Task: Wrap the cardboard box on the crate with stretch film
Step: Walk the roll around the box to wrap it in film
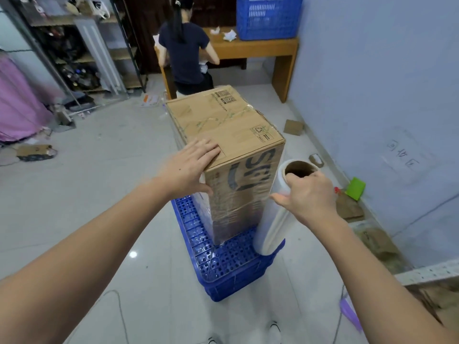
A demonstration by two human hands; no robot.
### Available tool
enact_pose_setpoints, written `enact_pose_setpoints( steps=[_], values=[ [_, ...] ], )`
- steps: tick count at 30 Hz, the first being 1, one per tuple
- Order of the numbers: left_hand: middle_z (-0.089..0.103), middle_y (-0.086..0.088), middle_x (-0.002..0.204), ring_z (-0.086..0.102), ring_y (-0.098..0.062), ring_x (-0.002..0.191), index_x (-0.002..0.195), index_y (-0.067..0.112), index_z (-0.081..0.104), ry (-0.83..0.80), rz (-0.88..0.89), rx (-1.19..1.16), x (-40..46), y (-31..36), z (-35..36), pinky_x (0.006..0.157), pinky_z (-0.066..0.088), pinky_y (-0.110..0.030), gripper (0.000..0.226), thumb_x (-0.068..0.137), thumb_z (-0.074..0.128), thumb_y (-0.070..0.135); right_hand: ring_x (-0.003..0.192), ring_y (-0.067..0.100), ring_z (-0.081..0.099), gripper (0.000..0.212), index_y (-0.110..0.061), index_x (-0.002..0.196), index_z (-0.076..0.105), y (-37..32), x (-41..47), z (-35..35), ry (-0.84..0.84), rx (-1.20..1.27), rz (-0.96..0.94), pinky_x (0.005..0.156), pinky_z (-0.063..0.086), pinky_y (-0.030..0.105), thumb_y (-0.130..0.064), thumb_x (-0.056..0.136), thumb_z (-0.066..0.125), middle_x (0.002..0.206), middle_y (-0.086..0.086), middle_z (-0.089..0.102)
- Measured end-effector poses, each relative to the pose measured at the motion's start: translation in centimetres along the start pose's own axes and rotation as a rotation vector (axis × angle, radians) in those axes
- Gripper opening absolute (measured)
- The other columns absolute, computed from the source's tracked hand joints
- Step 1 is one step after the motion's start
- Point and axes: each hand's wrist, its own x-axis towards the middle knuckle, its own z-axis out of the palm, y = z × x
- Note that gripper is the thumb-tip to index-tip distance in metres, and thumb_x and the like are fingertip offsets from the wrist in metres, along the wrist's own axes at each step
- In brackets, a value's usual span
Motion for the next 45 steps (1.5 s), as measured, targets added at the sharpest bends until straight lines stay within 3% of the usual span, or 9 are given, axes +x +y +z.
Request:
enact_pose_setpoints(
  steps=[4, 8, 13, 18, 25, 30, 32, 37, 45],
  values=[
    [0.025, -0.014, 0.168, 0.023, -0.032, 0.156, 0.161, 0.012, 0.027, 0.029, 0.093, 0.053, -0.4, -0.4, 0.4, 0.126, 0.022, -0.049, 0.102, 0.082, 0.066, 0.064, 0.092, 0.028, 0.053, 0.051, -0.02, 0.073, 0.038, 0.2, -0.4, -0.4, -0.002, 0.051, -0.069, 0.075, 0.037, 0.032, -0.064, 0.083, 0.062, 0.065, -0.006, 0.049],
    [0.022, -0.011, 0.169, 0.02, -0.029, 0.157, 0.162, 0.014, 0.025, 0.005, 0.063, 0.093, -0.4, 0.0, -0.2, 0.126, 0.023, -0.048, 0.099, 0.084, 0.05, 0.07, 0.067, 0.022, 0.041, 0.065, -0.027, 0.057, 0.02, 0.4, -0.9, -0.6, 0.057, 0.099, -0.208, 0.066, 0.034, 0.028, -0.059, 0.073, 0.074, 0.05, -0.015, 0.024],
    [0.018, -0.008, 0.171, 0.017, -0.026, 0.158, 0.163, 0.015, 0.02, -0.031, 0.028, 0.154, 0.6, 1.8, -0.4, 0.127, 0.016, -0.041, 0.1, 0.088, 0.051, 0.074, 0.054, 0.02, 0.039, 0.062, -0.026, 0.058, 0.028, -0.6, -2.0, -1.3, 0.032, 0.097, -0.39, 0.057, 0.037, 0.025, -0.056, 0.062, 0.083, 0.049, -0.016, 0.021],
    [0.016, -0.009, 0.171, 0.015, -0.026, 0.158, 0.164, 0.014, 0.016, -0.023, 0.015, 0.222, 0.8, 2.9, -0.1, 0.126, 0.014, -0.04, 0.101, 0.09, 0.047, 0.077, 0.047, 0.016, 0.026, 0.063, -0.025, 0.062, 0.028, -1.7, -2.9, -1.2, 0.14, 0.142, -0.565, 0.064, 0.043, 0.027, -0.048, 0.063, 0.087, 0.052, -0.012, 0.023],
    [0.012, -0.006, 0.172, 0.011, -0.024, 0.159, 0.163, 0.018, 0.013, -0.063, -0.025, 0.175, 0.6, 3.5, -0.4, 0.128, 0.011, -0.04, 0.1, 0.09, 0.052, 0.074, 0.051, 0.015, 0.038, 0.048, -0.024, 0.061, 0.041, -3.4, -3.2, -0.6, -0.012, 0.061, -0.59, 0.073, 0.043, 0.028, -0.055, 0.07, 0.076, 0.052, -0.011, 0.037],
    [0.018, -0.005, 0.171, 0.015, -0.024, 0.158, 0.162, 0.02, 0.02, -0.034, -0.044, 0.123, 0.7, 3.6, -0.6, 0.127, 0.013, -0.04, 0.1, 0.086, 0.062, 0.07, 0.082, 0.02, 0.051, 0.025, -0.022, 0.084, 0.044, -4.4, -4.1, -1.7, -0.128, 0.013, -0.487, 0.089, 0.035, 0.028, -0.044, 0.089, 0.055, 0.078, -0.004, 0.057],
    [0.019, -0.004, 0.171, 0.016, -0.024, 0.158, 0.162, 0.021, 0.021, -0.027, -0.055, 0.103, 0.7, 3.6, -0.5, 0.127, 0.013, -0.04, 0.1, 0.085, 0.064, 0.069, 0.077, 0.019, 0.054, 0.021, -0.023, 0.089, 0.043, -5.1, -4.6, -2.1, -0.128, -0.025, -0.453, 0.091, 0.038, 0.031, -0.043, 0.09, 0.052, 0.081, -0.005, 0.062],
    [0.022, -0.004, 0.17, 0.018, -0.024, 0.157, 0.161, 0.022, 0.024, -0.009, -0.078, 0.063, 0.5, 3.8, -0.4, 0.126, 0.014, -0.041, 0.101, 0.082, 0.07, 0.066, 0.071, 0.022, 0.06, 0.05, -0.021, 0.085, 0.041, -6.4, -4.9, -1.8, -0.082, -0.066, -0.324, 0.089, 0.042, 0.036, -0.07, 0.092, 0.039, 0.072, -0.001, 0.065],
    [0.019, -0.003, 0.171, 0.016, -0.023, 0.158, 0.161, 0.023, 0.024, -0.01, -0.064, 0.015, 0.5, 3.5, -0.4, 0.126, 0.012, -0.04, 0.101, 0.082, 0.072, 0.064, 0.066, 0.018, 0.05, 0.034, -0.024, 0.088, 0.039, -6.9, -5.4, -1.7, -0.127, -0.057, -0.229, 0.09, 0.038, 0.035, -0.057, 0.098, 0.042, 0.067, -0.009, 0.048]
  ],
)
